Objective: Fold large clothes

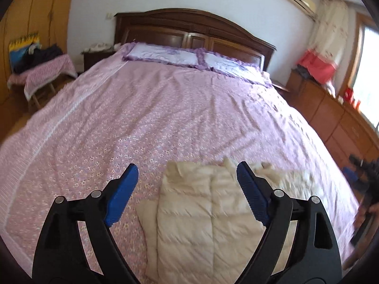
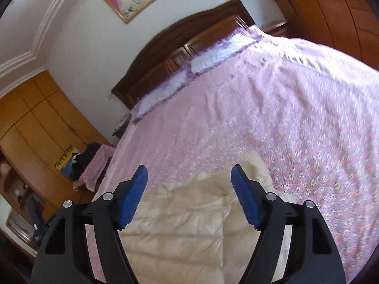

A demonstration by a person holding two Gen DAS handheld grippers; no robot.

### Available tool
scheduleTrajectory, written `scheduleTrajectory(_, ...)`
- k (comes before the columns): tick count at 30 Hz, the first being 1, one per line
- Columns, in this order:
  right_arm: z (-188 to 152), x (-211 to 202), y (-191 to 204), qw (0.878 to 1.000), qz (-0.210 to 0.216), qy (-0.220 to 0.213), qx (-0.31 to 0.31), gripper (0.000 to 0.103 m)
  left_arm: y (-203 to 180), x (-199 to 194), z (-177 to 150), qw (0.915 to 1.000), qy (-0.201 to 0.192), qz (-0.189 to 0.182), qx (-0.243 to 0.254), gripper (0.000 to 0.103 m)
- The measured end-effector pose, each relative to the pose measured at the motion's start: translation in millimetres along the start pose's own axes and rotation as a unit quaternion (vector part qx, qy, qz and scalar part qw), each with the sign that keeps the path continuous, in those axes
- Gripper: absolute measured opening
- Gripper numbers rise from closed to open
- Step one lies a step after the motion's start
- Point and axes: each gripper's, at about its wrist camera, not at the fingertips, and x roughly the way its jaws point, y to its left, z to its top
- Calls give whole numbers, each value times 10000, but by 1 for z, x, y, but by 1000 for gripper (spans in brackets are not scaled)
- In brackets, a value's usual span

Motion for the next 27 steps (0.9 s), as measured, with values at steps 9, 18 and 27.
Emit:
scheduleTrajectory(9, -48, 5, 49, 9927, -402, 405, -1066, 68, -80, 16, -30, 9988, 307, -42, 373, 87)
scheduleTrajectory(18, -110, 101, 52, 9605, -1049, 553, -2517, 29, -99, 88, -50, 9978, 518, -58, 399, 83)
scheduleTrajectory(27, -126, 159, 25, 9587, -1183, 526, -2533, 27, -70, 138, -79, 9977, 535, 235, 333, 83)
